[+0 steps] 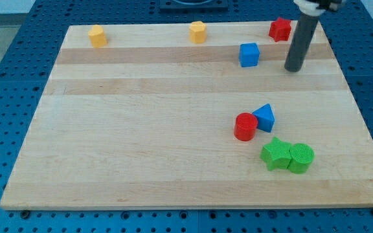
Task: Drag the green circle to the bottom center
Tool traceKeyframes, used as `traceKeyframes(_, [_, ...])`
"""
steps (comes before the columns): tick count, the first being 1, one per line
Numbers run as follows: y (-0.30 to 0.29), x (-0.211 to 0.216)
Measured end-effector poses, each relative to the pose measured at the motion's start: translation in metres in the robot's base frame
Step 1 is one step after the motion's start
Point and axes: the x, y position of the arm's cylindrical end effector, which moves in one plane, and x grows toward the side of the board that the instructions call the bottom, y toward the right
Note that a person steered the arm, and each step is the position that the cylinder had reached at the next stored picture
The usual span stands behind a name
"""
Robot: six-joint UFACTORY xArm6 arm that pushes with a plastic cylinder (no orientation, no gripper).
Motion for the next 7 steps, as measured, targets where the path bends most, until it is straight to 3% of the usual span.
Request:
traceKeyframes(4, [0.000,0.167])
traceKeyframes(5, [-0.004,0.196])
traceKeyframes(7, [-0.049,0.213])
